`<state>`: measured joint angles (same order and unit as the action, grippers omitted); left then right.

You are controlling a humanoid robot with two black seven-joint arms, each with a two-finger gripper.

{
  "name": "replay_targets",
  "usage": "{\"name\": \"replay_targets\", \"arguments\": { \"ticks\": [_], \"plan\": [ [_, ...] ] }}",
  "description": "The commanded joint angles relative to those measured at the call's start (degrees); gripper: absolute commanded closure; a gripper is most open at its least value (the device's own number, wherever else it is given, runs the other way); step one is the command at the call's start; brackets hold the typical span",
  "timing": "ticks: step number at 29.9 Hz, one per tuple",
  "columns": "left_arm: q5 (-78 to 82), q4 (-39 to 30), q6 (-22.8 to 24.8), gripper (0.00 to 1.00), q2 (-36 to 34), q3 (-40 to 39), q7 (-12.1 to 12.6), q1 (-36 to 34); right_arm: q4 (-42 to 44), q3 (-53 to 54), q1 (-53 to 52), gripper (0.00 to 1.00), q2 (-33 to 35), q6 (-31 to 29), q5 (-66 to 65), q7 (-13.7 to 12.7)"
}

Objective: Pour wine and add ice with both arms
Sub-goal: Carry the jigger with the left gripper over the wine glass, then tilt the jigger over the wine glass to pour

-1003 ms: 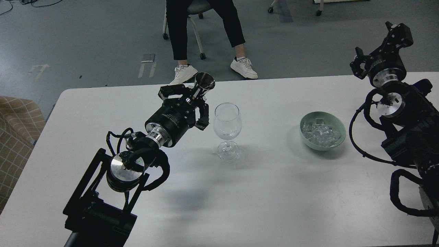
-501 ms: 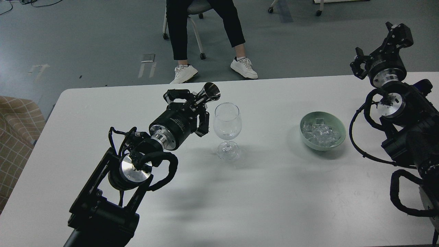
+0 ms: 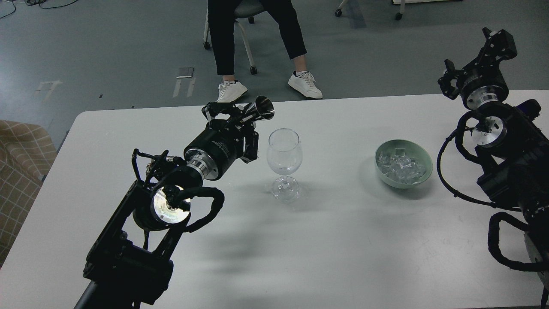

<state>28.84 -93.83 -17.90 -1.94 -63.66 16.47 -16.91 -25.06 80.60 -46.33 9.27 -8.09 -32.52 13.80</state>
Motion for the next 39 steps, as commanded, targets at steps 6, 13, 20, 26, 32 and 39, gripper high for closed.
{"name": "replay_targets", "arguments": {
  "ticks": [6,13,20,26,32,39],
  "plan": [
    [4.2,-0.3,1.3,0.93,-1.2,1.3,0.1,-0.5,0.0,0.0,0.0,0.00,0.1,-0.1,0.0,0.0],
    [10.9,-0.2,5.2,0.93,-2.1,1.5,0.2,-0.5,-0.1,0.0,0.0,0.00,0.1,-0.1,0.0,0.0],
    [14.1,-0.3,5.4,0.93,-2.2,3.1,0.3,-1.5,-0.1,0.0,-0.1,0.00,0.0,-0.1,0.0,0.0],
    [14.2,-0.2,5.5,0.93,-4.6,3.8,0.2,-4.2,-0.1,0.0,0.0,0.00,0.2,-0.1,0.0,0.0],
    [15.4,-0.7,5.6,0.93,-6.0,4.5,0.2,-6.0,-0.1,0.0,0.0,0.00,0.1,-0.1,0.0,0.0],
    [20.0,-1.1,10.0,0.93,-8.1,5.5,0.3,-7.4,0.0,0.0,0.0,0.00,0.1,-0.1,0.0,0.0]
  ]
}}
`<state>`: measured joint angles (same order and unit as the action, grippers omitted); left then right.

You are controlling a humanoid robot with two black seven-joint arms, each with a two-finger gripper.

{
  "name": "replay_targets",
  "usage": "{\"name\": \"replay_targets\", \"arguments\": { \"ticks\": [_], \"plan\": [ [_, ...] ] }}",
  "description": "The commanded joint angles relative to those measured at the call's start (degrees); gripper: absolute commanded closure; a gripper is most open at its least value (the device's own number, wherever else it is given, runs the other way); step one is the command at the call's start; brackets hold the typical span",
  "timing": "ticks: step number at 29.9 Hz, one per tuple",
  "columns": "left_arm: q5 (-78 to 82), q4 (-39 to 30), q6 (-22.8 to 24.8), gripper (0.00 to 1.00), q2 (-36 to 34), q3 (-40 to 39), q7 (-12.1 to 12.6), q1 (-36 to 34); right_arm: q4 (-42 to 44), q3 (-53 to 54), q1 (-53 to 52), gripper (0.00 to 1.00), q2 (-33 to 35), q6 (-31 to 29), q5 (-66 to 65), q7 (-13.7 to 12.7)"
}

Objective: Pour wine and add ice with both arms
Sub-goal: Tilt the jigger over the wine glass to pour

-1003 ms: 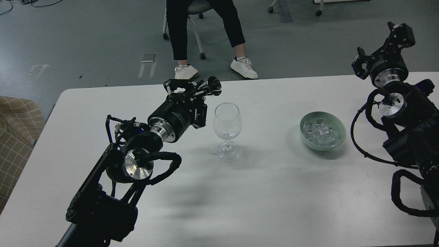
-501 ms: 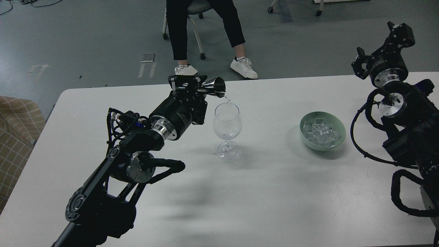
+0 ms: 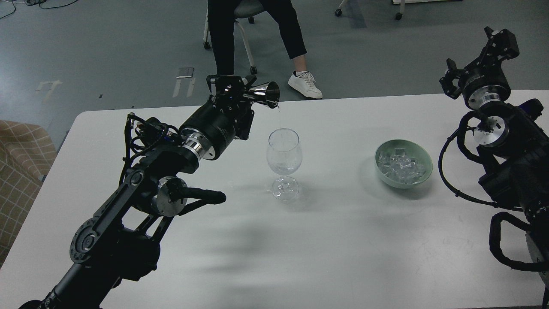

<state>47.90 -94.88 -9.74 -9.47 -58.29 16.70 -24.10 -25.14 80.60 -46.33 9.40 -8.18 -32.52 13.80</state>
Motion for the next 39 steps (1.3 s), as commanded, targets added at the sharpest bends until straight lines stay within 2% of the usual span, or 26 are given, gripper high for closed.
{"name": "replay_targets", "arguments": {
  "ticks": [1,14,18,28,33,39],
  "plan": [
    [1.1,0.0,2.2,0.93,-0.7,0.1,0.1,-0.3,0.1,0.0,0.0,0.00,0.0,0.0,0.0,0.0],
    [3.9,0.2,4.6,0.93,-3.7,0.2,-0.1,-1.4,0.1,0.1,0.0,0.00,0.0,0.1,0.1,0.0],
    [6.8,0.0,7.7,0.93,-4.7,0.1,-0.1,-2.4,0.1,0.1,0.0,0.00,0.0,0.1,0.2,0.0],
    [13.4,0.0,12.0,0.93,-6.6,0.1,-0.1,-6.0,0.1,0.1,0.0,0.00,0.0,0.0,0.1,-0.1],
    [13.8,-0.1,12.5,0.93,-7.9,0.2,0.0,-7.8,0.1,0.1,0.0,0.00,0.0,0.0,0.2,-0.1],
    [18.3,-1.6,12.6,0.93,-9.0,0.2,2.9,-9.2,0.1,0.1,-0.1,0.00,0.0,0.0,0.2,-0.1]
  ]
}}
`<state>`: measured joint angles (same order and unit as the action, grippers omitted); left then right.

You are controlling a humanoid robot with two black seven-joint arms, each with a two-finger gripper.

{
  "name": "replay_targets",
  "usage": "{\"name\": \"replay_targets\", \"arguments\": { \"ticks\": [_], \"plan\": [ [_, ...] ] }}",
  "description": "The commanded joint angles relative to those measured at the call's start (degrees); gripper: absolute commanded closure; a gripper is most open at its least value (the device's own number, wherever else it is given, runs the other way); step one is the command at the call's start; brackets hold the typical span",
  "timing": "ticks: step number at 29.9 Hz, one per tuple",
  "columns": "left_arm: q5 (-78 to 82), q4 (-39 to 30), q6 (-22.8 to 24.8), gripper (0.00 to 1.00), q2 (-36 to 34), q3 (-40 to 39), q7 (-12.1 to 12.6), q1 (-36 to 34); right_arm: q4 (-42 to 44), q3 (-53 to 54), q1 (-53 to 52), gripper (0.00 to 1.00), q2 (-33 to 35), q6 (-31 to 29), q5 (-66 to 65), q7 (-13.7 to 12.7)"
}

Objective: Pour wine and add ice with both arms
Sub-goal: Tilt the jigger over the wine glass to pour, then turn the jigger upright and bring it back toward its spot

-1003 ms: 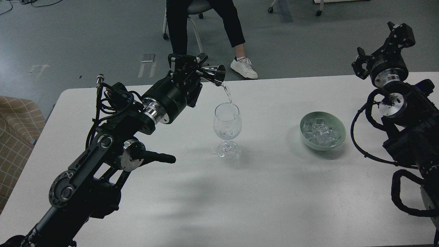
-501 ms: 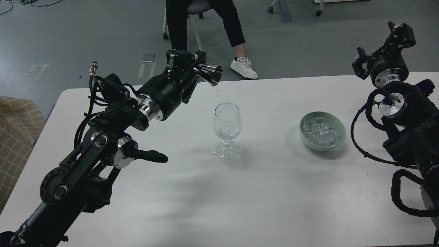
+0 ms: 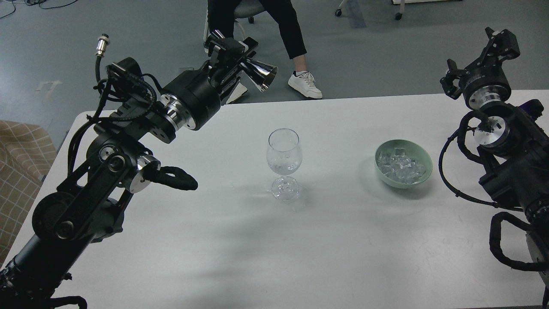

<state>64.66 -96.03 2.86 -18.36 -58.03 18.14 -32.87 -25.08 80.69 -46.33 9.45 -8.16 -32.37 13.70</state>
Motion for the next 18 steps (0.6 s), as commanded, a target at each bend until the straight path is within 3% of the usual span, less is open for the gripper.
{"name": "replay_targets", "arguments": {
  "ticks": [1,8,16,18],
  "plan": [
    [1.4,-0.7,0.0,0.93,0.0,-0.2,1.8,-0.4,0.0,0.0,-0.1,0.00,0.0,0.0,-0.1,0.0],
    [-2.8,-1.4,-0.4,0.93,1.3,-2.7,1.1,2.4,0.0,-0.1,-0.1,0.00,0.0,0.0,-0.1,-0.1],
    [-24.8,-2.1,0.2,0.93,4.5,-22.1,-3.4,19.0,-0.1,-0.2,0.7,0.00,1.2,-0.2,-0.1,-0.1],
    [-29.0,-2.1,0.6,0.93,4.9,-24.2,-3.7,20.6,0.0,-0.2,0.9,0.00,1.5,-0.2,-0.1,-0.1]
  ]
}}
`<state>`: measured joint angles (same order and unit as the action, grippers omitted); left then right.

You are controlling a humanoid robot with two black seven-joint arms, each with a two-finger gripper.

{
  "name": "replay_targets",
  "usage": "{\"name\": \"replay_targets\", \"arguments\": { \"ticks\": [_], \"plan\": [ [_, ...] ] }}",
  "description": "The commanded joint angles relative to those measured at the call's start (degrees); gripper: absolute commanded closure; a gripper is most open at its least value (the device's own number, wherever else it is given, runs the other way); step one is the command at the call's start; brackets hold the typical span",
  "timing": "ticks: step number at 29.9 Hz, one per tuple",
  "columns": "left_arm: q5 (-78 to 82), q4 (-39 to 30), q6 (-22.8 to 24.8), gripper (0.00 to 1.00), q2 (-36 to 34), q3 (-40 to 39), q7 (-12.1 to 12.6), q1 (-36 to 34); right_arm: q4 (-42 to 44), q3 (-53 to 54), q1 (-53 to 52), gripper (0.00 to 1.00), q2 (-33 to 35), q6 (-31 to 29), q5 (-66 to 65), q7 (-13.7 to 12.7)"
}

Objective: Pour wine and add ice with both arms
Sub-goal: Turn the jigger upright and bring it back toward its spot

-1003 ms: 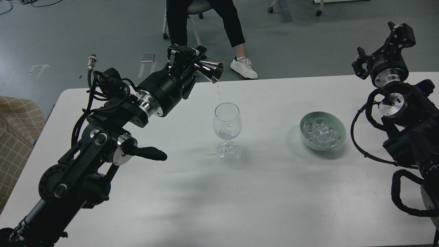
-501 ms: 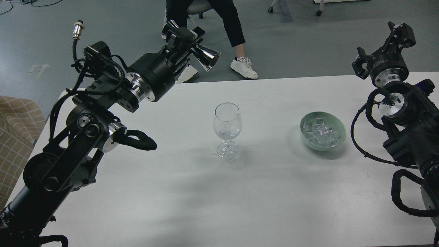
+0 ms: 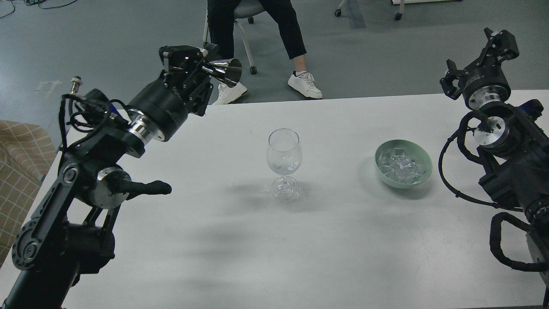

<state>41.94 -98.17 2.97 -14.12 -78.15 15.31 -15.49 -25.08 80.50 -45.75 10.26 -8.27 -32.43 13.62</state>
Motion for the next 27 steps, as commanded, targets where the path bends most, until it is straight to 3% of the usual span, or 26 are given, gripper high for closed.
{"name": "replay_targets", "arguments": {
  "ticks": [1,8,12,13,15,18,27],
  "plan": [
    [-11.0,0.3,0.5,0.93,1.5,-6.1,-1.2,4.1,0.0,-0.1,0.5,0.00,0.6,-0.1,0.0,-0.1],
    [-28.4,7.6,0.5,0.93,4.3,-14.4,-1.9,4.9,0.0,-0.1,1.6,0.00,0.5,0.1,-0.3,0.0],
    [-35.6,20.2,1.0,0.93,5.8,-21.2,-2.6,4.2,-0.1,-1.4,2.0,0.00,0.5,0.1,-0.2,0.0],
    [-35.6,20.2,1.0,0.93,5.8,-21.3,-2.6,4.2,-0.1,-1.4,2.0,0.00,0.5,0.1,-0.2,0.0],
    [-38.4,29.7,1.9,0.93,5.8,-22.7,-2.8,2.8,-0.1,-1.8,2.3,0.00,0.9,0.3,-0.2,0.0],
    [-43.9,35.8,2.6,0.93,5.7,-22.7,-2.9,0.7,-1.1,-1.8,3.9,0.00,1.4,0.5,-0.2,0.0],
    [-44.9,48.5,3.4,0.93,5.9,-22.3,-5.0,-5.4,-2.9,-1.7,5.5,0.00,1.9,0.8,-0.2,0.0]
  ]
}}
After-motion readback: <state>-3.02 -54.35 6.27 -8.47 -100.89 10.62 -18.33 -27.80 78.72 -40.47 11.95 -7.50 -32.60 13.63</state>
